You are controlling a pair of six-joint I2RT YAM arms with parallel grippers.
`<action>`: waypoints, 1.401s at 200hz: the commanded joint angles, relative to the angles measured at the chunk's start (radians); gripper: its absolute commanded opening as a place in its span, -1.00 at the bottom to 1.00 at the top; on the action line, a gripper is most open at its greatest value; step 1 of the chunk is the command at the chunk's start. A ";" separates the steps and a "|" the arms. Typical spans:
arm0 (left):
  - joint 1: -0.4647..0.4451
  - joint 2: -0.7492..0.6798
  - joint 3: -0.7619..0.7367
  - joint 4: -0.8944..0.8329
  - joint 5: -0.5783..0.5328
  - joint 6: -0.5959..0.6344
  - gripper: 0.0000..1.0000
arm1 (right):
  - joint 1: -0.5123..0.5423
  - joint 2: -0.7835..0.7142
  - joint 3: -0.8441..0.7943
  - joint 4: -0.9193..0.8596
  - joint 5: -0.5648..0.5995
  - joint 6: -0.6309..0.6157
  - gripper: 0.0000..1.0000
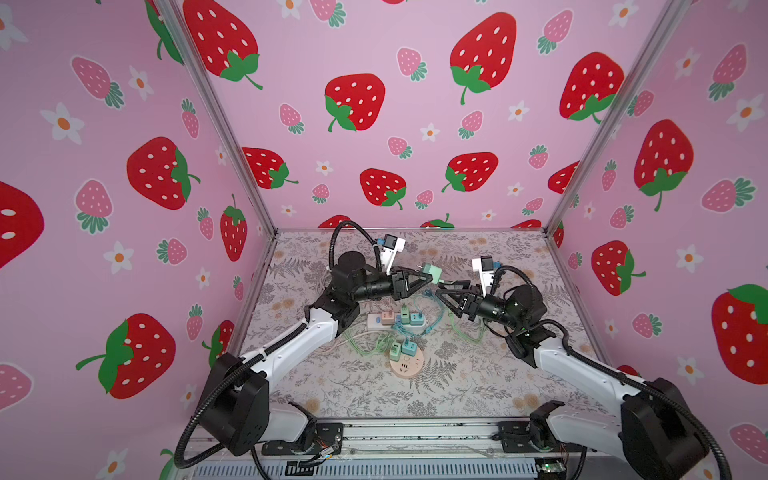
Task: Insert the plug
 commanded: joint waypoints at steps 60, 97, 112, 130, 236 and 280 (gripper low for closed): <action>-0.033 -0.019 -0.032 0.134 0.035 -0.046 -1.00 | -0.011 0.026 0.057 0.256 0.010 0.115 0.27; -0.037 0.000 -0.033 0.171 0.042 -0.051 -1.00 | -0.011 0.056 0.073 0.314 -0.014 0.167 0.08; -0.038 0.012 -0.035 0.199 0.052 -0.055 -1.00 | -0.011 0.065 0.076 0.340 -0.021 0.190 0.05; -0.039 0.026 -0.039 0.233 0.060 -0.068 -1.00 | -0.011 0.075 0.080 0.361 -0.030 0.212 -0.03; -0.041 0.037 -0.048 0.266 0.117 -0.070 -0.68 | -0.012 0.043 0.086 0.294 -0.043 0.178 -0.57; -0.033 -0.094 -0.064 -0.033 0.037 0.078 0.16 | -0.014 -0.079 0.240 -0.400 0.004 -0.261 -0.65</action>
